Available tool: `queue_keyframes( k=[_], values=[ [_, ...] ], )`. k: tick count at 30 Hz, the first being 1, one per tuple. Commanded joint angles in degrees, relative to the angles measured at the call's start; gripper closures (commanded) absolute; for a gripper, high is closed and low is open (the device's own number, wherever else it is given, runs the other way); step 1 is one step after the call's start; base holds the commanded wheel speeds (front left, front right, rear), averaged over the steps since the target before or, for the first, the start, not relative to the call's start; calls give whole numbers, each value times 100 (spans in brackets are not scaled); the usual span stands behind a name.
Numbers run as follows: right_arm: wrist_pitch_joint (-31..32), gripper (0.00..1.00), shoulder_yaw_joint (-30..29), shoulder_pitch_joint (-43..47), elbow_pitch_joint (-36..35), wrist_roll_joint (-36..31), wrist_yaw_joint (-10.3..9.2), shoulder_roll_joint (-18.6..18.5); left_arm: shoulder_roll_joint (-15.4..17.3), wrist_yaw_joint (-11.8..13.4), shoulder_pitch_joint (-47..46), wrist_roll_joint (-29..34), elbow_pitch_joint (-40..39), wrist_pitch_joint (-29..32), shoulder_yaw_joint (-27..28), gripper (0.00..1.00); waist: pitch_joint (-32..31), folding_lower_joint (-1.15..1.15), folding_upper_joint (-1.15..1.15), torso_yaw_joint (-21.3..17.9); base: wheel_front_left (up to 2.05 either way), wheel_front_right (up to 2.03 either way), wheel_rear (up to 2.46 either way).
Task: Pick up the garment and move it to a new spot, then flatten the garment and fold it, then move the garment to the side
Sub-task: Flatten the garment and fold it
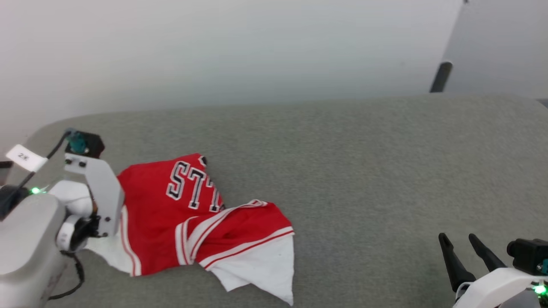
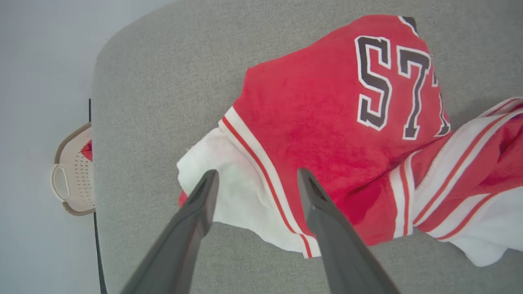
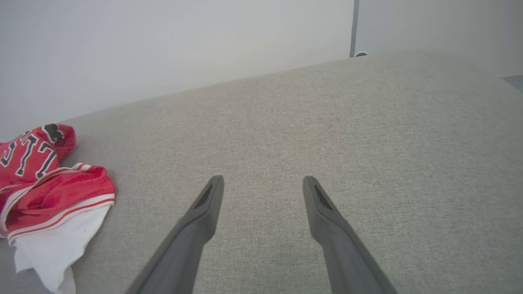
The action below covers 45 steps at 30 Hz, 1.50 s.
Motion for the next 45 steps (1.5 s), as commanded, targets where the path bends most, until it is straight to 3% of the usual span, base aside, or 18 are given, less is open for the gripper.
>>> queue_keyframes(
  k=[1,7,13,20,25,37,45],
  values=[
    [15,0,6,66,-12,39,-6,4,-21,-17,17,-7,-24,-45,9,0,-216,0,0,296,0,0,0],
    [91,0,85,142,-4,82,-6,12,-249,-97,253,-102,-333,-944,183,0,-423,0,0,752,0,0,0],
    [105,0,134,214,90,244,-6,57,-431,-366,583,52,-525,-2284,243,0,-600,0,0,1202,0,0,0],
    [278,0,293,247,156,439,-5,-71,-589,-523,890,303,-410,-3670,279,0,-654,0,0,1723,0,0,0],
    [507,0,439,117,234,598,-5,-231,-740,-579,1057,322,-157,-4254,278,0,-626,0,0,2040,0,0,0],
    [1433,0,643,-395,340,959,-5,-812,-1265,-302,1276,617,480,-5308,291,0,-282,0,0,2843,0,0,0],
    [2239,0,636,-897,238,976,-5,-1234,-1740,148,1629,1147,-96,-5386,1200,0,291,0,0,3318,0,0,0]
  ],
)
